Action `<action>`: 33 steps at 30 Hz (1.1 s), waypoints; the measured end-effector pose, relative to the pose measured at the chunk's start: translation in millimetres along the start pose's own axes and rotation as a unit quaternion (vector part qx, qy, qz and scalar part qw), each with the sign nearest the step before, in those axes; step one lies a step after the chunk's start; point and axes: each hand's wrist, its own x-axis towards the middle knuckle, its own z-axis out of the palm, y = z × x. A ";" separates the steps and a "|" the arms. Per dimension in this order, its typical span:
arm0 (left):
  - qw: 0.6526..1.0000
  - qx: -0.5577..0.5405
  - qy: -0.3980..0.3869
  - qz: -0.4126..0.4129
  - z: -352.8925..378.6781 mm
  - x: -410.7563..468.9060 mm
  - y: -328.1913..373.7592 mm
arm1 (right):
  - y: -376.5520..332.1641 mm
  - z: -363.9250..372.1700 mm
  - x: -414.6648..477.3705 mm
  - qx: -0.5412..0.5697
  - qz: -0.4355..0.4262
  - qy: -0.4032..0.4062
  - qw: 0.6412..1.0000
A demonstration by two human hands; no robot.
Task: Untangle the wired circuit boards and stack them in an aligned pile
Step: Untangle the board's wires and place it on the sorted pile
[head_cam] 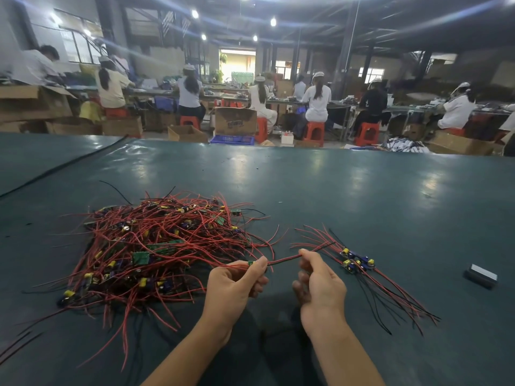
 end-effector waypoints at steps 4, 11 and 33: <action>1.000 0.006 -0.011 0.007 -0.7 -0.3 0.1 | -12.3 -8.0 7.8 0.028 0.008 0.023 0.999; 0.999 0.018 -0.035 0.025 -0.7 -2.7 1.7 | -20.5 -16.5 15.9 0.074 0.061 -0.010 0.995; 0.999 -0.021 -0.021 -0.032 -2.9 -3.1 1.4 | 14.7 12.0 -36.3 -0.054 0.057 -0.140 0.987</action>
